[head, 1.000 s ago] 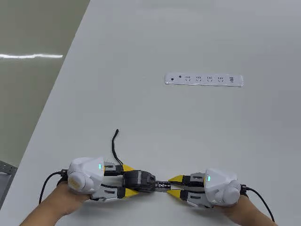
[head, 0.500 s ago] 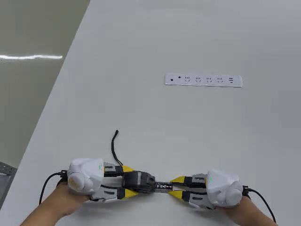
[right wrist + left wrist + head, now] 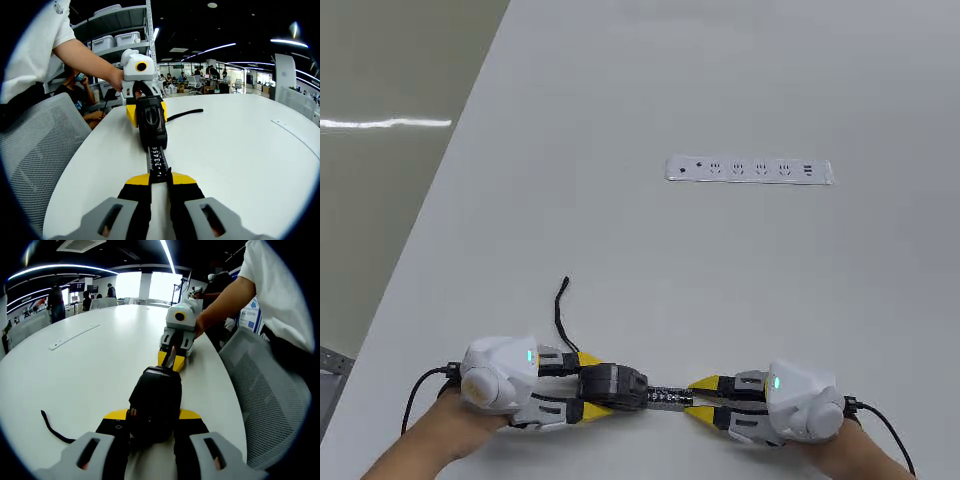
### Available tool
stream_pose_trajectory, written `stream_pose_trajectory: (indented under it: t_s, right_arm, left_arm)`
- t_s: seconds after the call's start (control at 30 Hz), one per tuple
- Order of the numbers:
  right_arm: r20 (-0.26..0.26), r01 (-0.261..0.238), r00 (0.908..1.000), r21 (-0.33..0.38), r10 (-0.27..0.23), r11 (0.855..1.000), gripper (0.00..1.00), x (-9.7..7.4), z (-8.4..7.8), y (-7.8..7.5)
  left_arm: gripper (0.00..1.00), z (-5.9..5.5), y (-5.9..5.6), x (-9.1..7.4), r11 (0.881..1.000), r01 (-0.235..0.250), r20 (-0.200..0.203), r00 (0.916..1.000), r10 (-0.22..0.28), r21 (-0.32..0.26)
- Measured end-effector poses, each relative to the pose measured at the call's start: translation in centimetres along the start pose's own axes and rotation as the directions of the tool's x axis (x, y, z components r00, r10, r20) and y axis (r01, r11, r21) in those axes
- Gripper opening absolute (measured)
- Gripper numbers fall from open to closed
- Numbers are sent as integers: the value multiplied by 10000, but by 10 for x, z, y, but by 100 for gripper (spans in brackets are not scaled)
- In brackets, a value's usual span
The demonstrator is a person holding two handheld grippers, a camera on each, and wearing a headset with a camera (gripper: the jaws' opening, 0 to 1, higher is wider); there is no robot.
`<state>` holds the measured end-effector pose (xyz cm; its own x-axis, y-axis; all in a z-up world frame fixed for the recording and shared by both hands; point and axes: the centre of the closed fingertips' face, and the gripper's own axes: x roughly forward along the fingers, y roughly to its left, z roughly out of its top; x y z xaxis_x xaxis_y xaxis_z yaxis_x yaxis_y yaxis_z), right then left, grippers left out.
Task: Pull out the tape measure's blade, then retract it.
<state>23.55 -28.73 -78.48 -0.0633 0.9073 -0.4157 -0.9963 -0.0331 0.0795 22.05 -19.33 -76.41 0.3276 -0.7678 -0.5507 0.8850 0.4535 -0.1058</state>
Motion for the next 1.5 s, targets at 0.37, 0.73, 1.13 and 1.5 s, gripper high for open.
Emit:
stream_pose_trajectory:
  t_s: [0.37, 0.73, 1.13, 1.5]
  right_arm:
    - [-19, 80, 10000, 31, -79, 10000, 11, -8, -3, -2]
    - [-36, 214, 9998, 156, -213, 9996, 11, -19, -9, -2]
    - [-69, 329, 9994, 260, -328, 9991, 11, -35, -15, -4]
    - [-107, 438, 9990, 383, -434, 9983, 11, -47, -21, -7]
  left_arm:
    - [30, 0, 0, 0, 10000, 6, -7, 10000, -6, -20]
    - [30, 0, 0, 0, 10000, -2, -7, 10000, 2, -45]
    - [30, -1, 0, 0, 10000, 3, -44, 10000, -3, -73]
    - [30, -1, 1, 0, 9999, 11, -47, 10000, -11, -115]
